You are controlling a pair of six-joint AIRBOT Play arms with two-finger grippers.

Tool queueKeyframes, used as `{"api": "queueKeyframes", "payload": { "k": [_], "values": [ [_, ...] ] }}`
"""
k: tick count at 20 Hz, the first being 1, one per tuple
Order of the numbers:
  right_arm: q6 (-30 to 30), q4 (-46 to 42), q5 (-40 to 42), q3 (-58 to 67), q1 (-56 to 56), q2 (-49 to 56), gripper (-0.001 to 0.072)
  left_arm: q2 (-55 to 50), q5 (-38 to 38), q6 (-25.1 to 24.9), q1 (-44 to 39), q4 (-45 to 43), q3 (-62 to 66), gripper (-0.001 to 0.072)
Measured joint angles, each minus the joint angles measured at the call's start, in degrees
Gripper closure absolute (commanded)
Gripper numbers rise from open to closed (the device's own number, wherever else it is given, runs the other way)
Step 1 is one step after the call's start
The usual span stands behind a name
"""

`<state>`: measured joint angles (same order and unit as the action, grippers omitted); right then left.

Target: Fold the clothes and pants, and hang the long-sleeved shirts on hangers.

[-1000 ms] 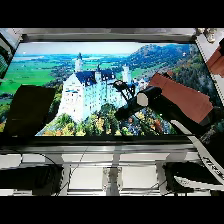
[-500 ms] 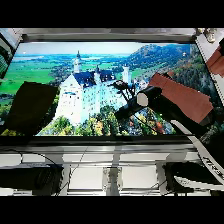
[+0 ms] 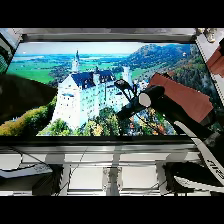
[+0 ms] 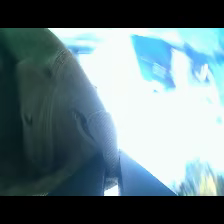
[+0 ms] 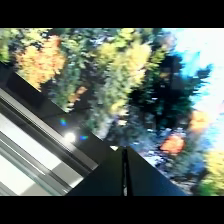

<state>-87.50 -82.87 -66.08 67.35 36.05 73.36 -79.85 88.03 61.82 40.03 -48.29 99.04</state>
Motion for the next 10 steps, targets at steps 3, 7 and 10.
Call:
{"api": "queueKeyframes", "payload": {
  "k": [3, 7, 10],
  "values": [
    [2.8, -2.8, -0.5, 0.0, 0.0, -2.9, 0.0689, 1.3, 4.5, 2.3, -17.5, -6.8, 7.5, 0.0655],
    [7.3, -4.7, -2.3, 0.0, -1.5, -6.5, 0.0570, -0.8, 10.3, 2.9, -40.1, -13.5, 10.6, 0.0654],
    [11.2, -5.3, -5.7, 0.0, -5.2, -8.4, 0.0565, -3.7, 14.3, 1.0, -54.8, -18.9, 11.3, 0.0654]
  ]
}}
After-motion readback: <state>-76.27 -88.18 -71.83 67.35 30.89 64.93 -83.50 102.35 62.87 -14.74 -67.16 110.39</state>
